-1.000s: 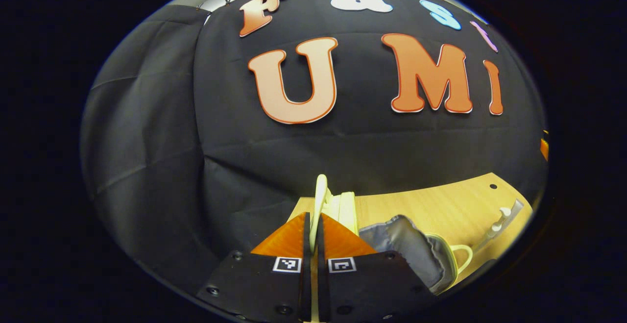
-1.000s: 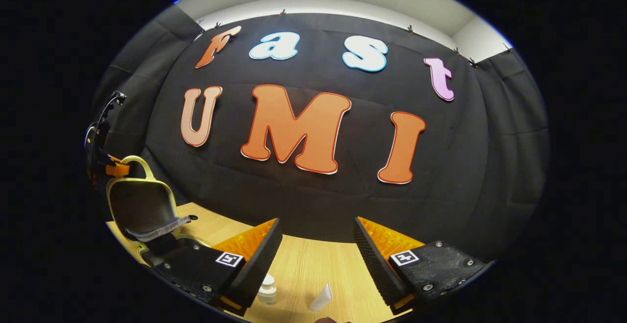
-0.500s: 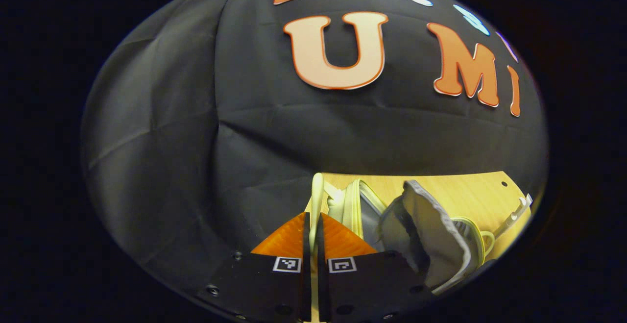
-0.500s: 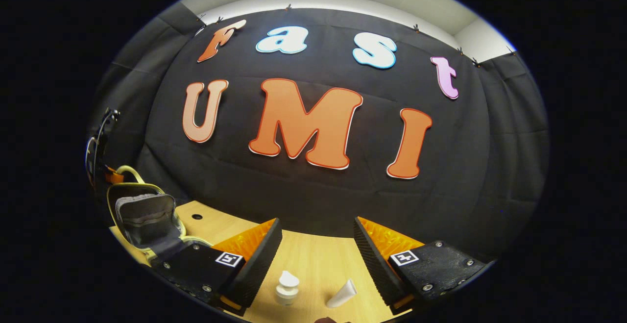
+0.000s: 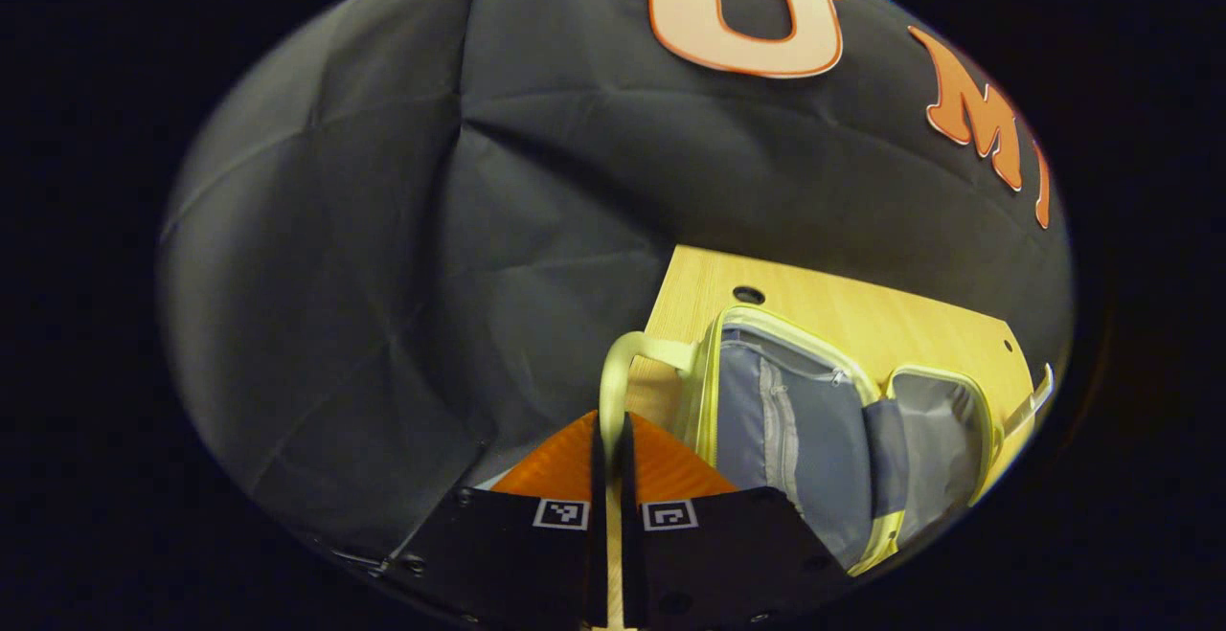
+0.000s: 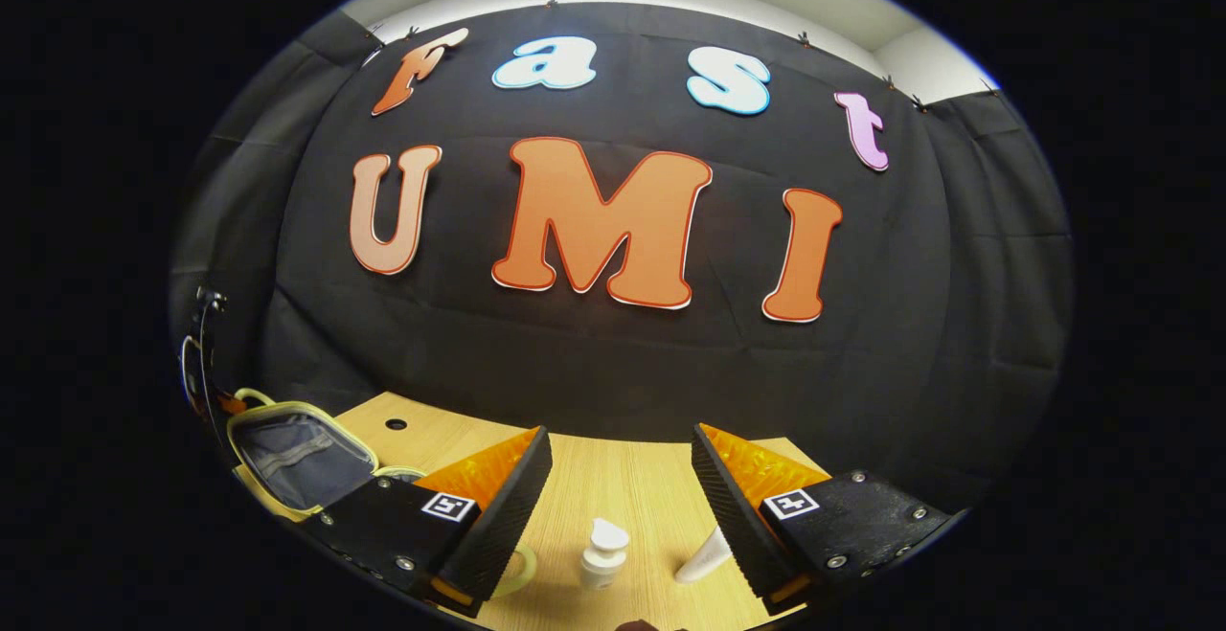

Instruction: First open the suitcase, pack the skin care products into it, and then close the suitcase.

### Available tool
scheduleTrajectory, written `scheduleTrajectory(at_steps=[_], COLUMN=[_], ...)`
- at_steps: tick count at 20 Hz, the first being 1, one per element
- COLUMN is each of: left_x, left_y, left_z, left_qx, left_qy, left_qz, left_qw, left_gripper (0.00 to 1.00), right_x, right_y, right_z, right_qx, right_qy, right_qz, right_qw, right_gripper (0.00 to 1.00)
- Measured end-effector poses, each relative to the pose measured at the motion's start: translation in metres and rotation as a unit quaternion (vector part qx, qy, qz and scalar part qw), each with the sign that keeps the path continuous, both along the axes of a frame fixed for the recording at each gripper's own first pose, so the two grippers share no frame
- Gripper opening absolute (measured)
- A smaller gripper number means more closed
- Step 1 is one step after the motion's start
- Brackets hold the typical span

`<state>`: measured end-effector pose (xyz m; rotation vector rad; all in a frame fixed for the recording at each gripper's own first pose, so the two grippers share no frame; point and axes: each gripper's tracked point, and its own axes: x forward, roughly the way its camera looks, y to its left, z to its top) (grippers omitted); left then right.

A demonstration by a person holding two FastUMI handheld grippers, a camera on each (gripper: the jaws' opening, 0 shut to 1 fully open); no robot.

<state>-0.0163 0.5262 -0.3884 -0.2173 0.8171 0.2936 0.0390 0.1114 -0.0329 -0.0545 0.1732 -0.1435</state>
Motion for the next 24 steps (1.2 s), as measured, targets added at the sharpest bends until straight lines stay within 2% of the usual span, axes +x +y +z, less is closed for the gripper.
scheduleTrajectory(at_steps=[2, 4, 6, 8, 9, 11, 14, 15, 20, 24], left_x=[-0.006, -0.006, 0.006, 0.006, 0.008, 0.018, 0.03, 0.032, 0.043, 0.043], left_y=[0.004, 0.009, 0.003, 0.003, -0.005, -0.025, -0.054, -0.067, -0.124, -0.195], left_z=[-0.026, -0.044, -0.037, -0.011, 0.003, 0.035, 0.094, 0.114, 0.179, 0.229], left_qx=[0.001, 0.025, 0.033, 0.036, 0.037, 0.04, 0.06, 0.067, 0.095, 0.118], left_qy=[0.027, 0.048, 0.034, 0.008, -0.009, -0.05, -0.109, -0.127, -0.191, -0.234], left_qz=[0.009, 0.014, 0.017, 0.02, 0.02, 0.015, 0.007, 0.006, -0.014, -0.033], left_qw=[1.0, 0.998, 0.999, 0.999, 0.999, 0.998, 0.992, 0.99, 0.977, 0.965], left_gripper=[0.06, 0.19, 0.18, 0.19, 0.24, 0.49, 0.72, 0.73, 0.98, 0.98], right_x=[-0.002, -0.002, -0.002, -0.003, -0.004, -0.002, 0.003, 0.003, 0.007, 0.004], right_y=[0.0, -0.001, 0.001, -0.001, -0.003, -0.006, -0.014, -0.017, -0.034, -0.052], right_z=[-0.001, -0.001, -0.002, -0.003, -0.005, -0.008, -0.006, -0.005, -0.008, -0.011], right_qx=[-0.004, -0.013, -0.01, -0.012, -0.013, -0.012, -0.009, -0.01, -0.005, -0.003], right_qy=[0.005, 0.009, 0.013, 0.014, 0.015, 0.016, 0.006, 0.002, -0.01, -0.014], right_qz=[-0.007, -0.009, -0.008, -0.008, -0.007, -0.003, 0.005, 0.009, 0.032, 0.043], right_qw=[1.0, 1.0, 1.0, 1.0, 1.0, 1.0, 1.0, 1.0, 0.999, 0.999], right_gripper=[0.94, 0.94, 0.94, 0.94, 0.94, 0.94, 0.94, 0.94, 0.94, 0.94])
